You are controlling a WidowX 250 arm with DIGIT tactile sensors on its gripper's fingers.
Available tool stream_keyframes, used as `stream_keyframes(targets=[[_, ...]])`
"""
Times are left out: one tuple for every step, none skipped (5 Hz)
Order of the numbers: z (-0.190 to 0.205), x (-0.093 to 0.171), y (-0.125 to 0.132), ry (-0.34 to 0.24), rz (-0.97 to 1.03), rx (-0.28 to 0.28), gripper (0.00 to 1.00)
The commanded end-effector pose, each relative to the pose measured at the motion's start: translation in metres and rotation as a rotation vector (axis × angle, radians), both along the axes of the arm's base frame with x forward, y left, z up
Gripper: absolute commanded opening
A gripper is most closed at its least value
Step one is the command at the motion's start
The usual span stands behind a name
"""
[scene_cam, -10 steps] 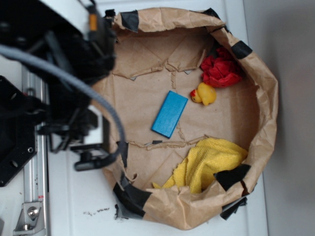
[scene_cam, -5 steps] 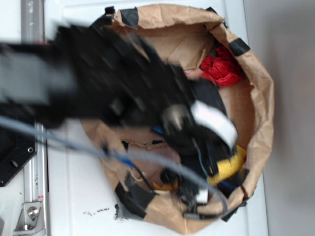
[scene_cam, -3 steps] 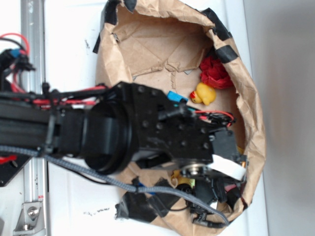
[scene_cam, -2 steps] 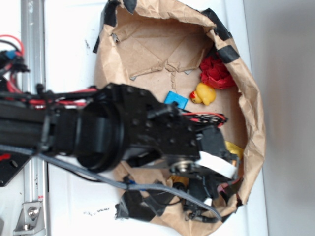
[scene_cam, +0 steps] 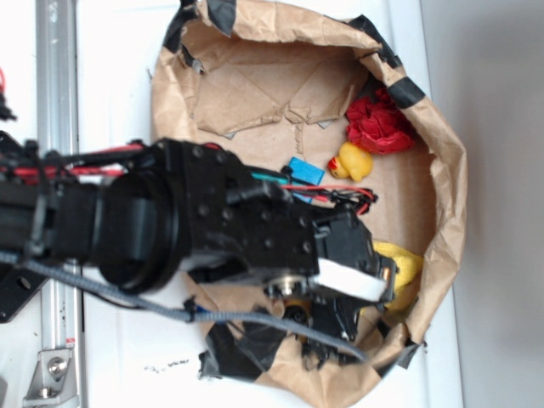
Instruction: Grab the yellow cloth.
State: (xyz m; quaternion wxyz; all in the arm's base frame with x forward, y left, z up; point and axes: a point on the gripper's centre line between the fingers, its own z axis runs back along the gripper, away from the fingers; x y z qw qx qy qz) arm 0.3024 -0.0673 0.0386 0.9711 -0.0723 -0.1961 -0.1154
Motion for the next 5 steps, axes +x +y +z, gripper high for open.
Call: stream_keyframes(targets=[[0.063,-0.013,0.054,-0.137,0.173,-0.003,0.0],[0.104,-0.032,0.086,-0.178,0.26,0.001,0.0],[0.152,-0.037,0.095,0.056,0.276,0.134,0.0],[0.153,-0.046,0.097,0.154,0.356,0.124,0.0],[0.146,-0.052,0.095,0.206,0.396,0.169,0.0]])
